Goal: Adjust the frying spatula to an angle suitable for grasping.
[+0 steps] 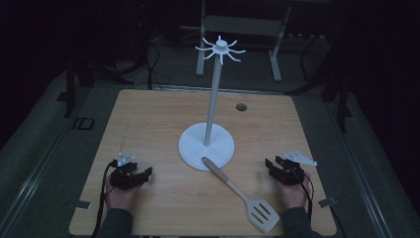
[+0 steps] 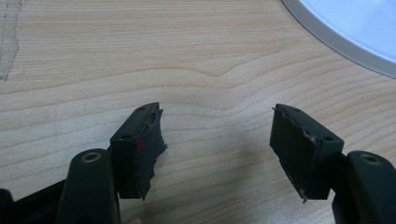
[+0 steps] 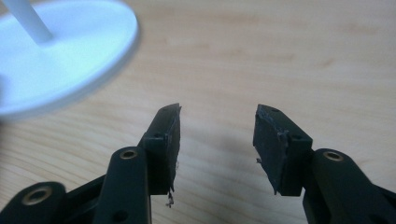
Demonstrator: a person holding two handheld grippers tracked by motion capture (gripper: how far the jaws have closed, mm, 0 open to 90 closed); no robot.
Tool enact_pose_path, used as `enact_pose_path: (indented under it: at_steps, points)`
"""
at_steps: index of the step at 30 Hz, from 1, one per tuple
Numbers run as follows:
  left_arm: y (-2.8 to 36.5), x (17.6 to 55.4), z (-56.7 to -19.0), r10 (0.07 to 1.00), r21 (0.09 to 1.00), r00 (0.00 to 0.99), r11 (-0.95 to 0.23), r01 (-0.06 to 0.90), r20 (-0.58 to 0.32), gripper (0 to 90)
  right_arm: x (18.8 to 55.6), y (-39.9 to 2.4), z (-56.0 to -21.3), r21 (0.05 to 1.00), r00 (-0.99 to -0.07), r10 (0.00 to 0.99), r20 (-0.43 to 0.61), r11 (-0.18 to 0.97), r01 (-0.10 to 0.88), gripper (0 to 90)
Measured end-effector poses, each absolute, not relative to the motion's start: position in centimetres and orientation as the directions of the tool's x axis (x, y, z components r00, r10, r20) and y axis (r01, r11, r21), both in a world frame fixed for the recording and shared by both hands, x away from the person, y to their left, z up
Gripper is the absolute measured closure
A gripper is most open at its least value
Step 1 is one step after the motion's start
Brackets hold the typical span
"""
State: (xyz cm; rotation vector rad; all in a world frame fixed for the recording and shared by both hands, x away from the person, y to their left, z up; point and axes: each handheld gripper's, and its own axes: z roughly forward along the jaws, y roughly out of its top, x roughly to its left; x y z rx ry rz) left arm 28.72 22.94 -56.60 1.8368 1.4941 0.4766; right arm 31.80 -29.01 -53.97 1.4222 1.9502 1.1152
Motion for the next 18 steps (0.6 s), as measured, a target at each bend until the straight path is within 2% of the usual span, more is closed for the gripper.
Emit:
enact_pose_path:
  at_steps: [4, 7, 13, 18]
  points:
    - [22.9, 28.6, -56.5, 0.953, 0.720, 0.265, -0.081, 0.689, -0.146, 34.3, 30.5, -28.3, -52.1, 0.824, -0.374, 0.927, 0.011, 0.203, 0.529, 51.3]
    - [23.0, 28.6, -56.5, 0.953, 0.722, 0.263, -0.077, 0.688, -0.149, 34.3, 29.9, -27.7, -51.4, 0.833, -0.407, 0.913, 0.007, 0.220, 0.507, 52.4]
    - [23.0, 28.6, -56.5, 0.953, 0.721, 0.263, -0.078, 0.689, -0.149, 34.2, 27.9, -25.1, -48.5, 0.850, -0.477, 0.872, -0.109, 0.331, 0.410, 62.3]
    - [23.0, 28.6, -56.5, 0.953, 0.721, 0.263, -0.078, 0.689, -0.148, 34.2, 26.5, -23.2, -46.8, 0.849, -0.529, 0.836, -0.147, 0.381, 0.366, 70.3]
